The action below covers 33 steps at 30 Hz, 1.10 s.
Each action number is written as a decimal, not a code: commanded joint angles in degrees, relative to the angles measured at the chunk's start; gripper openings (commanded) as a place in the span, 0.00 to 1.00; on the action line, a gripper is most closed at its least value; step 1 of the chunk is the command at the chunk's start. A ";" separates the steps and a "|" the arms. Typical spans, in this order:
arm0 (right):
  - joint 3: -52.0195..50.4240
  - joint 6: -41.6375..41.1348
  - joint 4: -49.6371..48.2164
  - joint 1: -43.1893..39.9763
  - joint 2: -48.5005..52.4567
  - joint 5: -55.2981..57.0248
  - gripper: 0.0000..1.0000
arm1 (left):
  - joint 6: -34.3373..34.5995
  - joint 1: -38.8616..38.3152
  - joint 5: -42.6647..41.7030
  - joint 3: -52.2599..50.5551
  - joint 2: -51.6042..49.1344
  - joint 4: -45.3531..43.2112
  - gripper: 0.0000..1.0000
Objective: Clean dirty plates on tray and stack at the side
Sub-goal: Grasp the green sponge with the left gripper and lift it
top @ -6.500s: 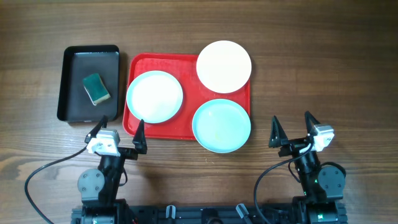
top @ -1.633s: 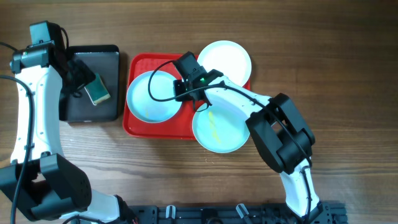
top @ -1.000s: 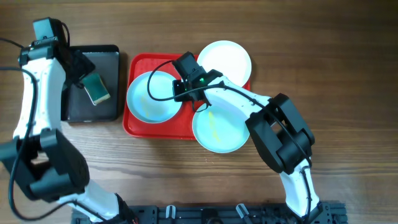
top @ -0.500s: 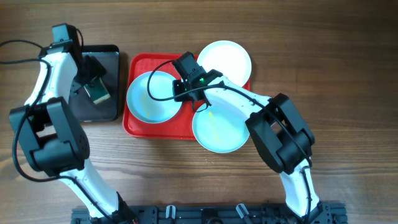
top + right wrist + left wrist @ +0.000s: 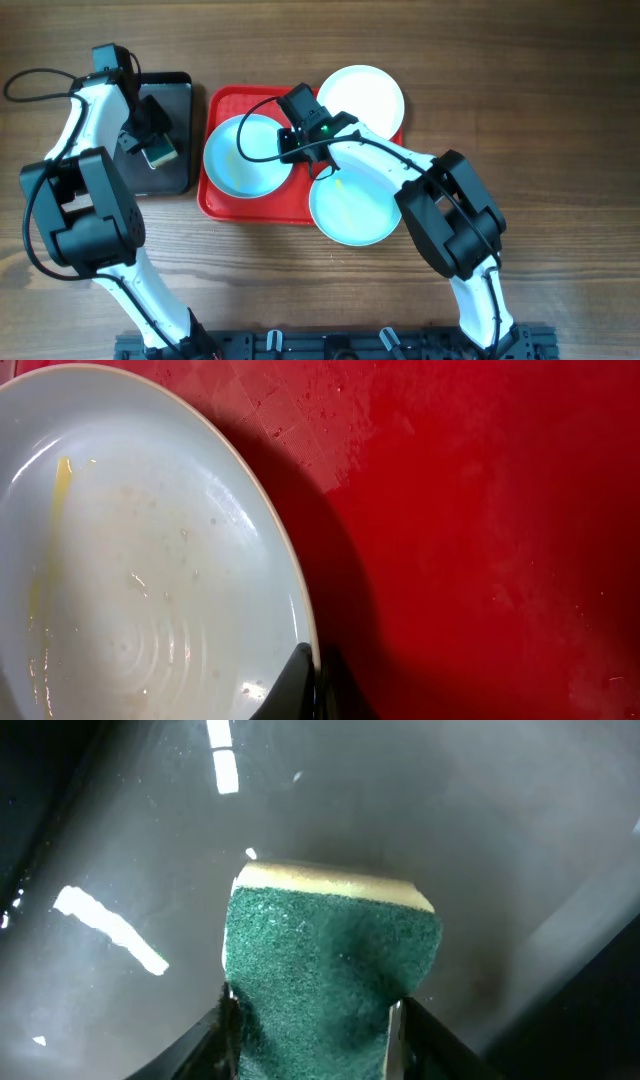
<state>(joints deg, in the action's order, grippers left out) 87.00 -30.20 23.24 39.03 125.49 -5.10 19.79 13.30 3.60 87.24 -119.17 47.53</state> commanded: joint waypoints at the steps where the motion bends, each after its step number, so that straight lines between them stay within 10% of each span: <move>1: 0.66 0.22 0.11 0.20 1.51 0.39 0.04 | -1.40 -0.07 -1.18 0.72 -0.81 0.31 0.40; 16: 0.66 0.20 0.07 0.20 1.51 0.37 0.05 | -1.36 -0.07 -1.22 -1.09 -2.60 -0.33 0.27; 23: 0.66 0.17 0.07 0.20 1.51 0.35 0.04 | -1.36 -0.07 -1.22 -1.11 -2.60 -0.35 0.04; 33: 0.66 0.17 0.13 0.20 1.51 0.11 0.04 | -1.36 -0.07 -1.20 -2.03 -2.62 -0.44 0.04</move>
<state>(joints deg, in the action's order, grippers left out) 87.00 -30.17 23.24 39.03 125.49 -5.10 18.74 13.30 3.07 86.91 -120.14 47.05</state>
